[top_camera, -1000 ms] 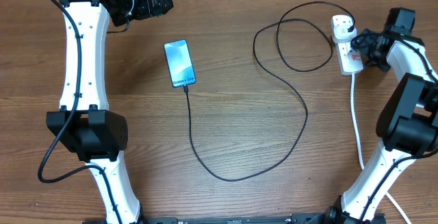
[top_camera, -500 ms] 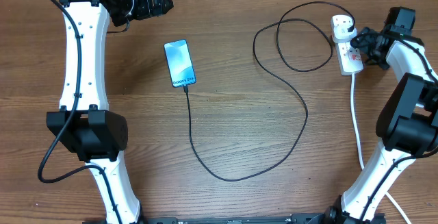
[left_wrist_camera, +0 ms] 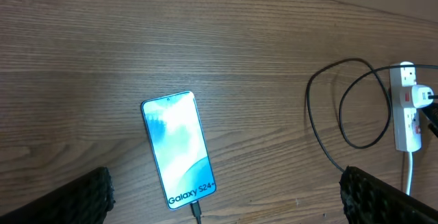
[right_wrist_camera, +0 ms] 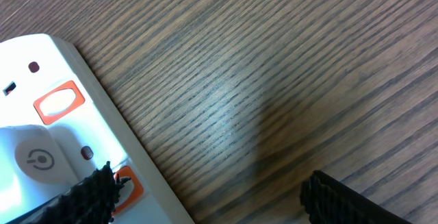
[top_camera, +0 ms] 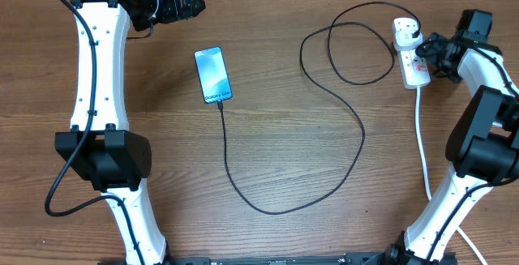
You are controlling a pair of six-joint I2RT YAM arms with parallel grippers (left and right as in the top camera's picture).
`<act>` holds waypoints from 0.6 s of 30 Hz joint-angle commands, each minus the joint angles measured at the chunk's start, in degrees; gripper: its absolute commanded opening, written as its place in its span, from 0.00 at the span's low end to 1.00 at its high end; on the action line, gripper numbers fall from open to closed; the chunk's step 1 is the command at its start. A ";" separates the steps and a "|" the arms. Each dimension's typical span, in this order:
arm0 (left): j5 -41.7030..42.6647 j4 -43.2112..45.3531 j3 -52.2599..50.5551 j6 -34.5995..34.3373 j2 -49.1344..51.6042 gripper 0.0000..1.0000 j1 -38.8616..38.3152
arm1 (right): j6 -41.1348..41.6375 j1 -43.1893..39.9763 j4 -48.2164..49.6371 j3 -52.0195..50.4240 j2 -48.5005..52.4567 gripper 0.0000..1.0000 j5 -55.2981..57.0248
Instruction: Plug charger to phone and switch on socket
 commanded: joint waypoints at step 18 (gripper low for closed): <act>0.61 0.04 0.50 0.24 -0.66 1.00 -0.07 | -0.35 0.50 -2.23 1.03 2.10 0.85 -5.49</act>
